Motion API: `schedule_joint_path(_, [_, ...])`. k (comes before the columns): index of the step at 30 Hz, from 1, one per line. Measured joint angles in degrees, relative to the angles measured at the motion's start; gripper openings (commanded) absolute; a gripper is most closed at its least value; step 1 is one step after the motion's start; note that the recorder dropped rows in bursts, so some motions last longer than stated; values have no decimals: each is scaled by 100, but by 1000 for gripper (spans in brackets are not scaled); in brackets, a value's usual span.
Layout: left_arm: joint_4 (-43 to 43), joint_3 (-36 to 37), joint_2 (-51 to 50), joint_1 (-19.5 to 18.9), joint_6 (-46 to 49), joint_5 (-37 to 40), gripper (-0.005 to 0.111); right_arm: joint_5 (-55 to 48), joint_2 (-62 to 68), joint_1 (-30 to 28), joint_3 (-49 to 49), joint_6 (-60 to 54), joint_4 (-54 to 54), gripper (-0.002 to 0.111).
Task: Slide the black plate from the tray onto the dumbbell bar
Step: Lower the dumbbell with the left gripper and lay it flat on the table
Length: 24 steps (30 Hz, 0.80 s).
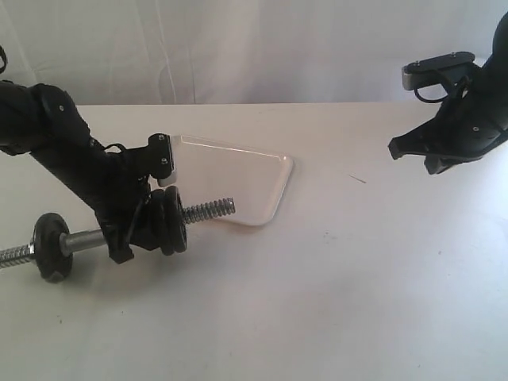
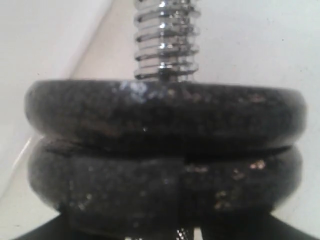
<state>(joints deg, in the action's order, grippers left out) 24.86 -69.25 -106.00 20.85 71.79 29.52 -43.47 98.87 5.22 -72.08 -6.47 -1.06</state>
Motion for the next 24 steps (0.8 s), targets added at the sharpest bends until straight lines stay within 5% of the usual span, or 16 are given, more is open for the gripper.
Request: schedule_joint_path(24, [819,0,-139,355,2527,-647,0,98,0,0,0,-75,237,0])
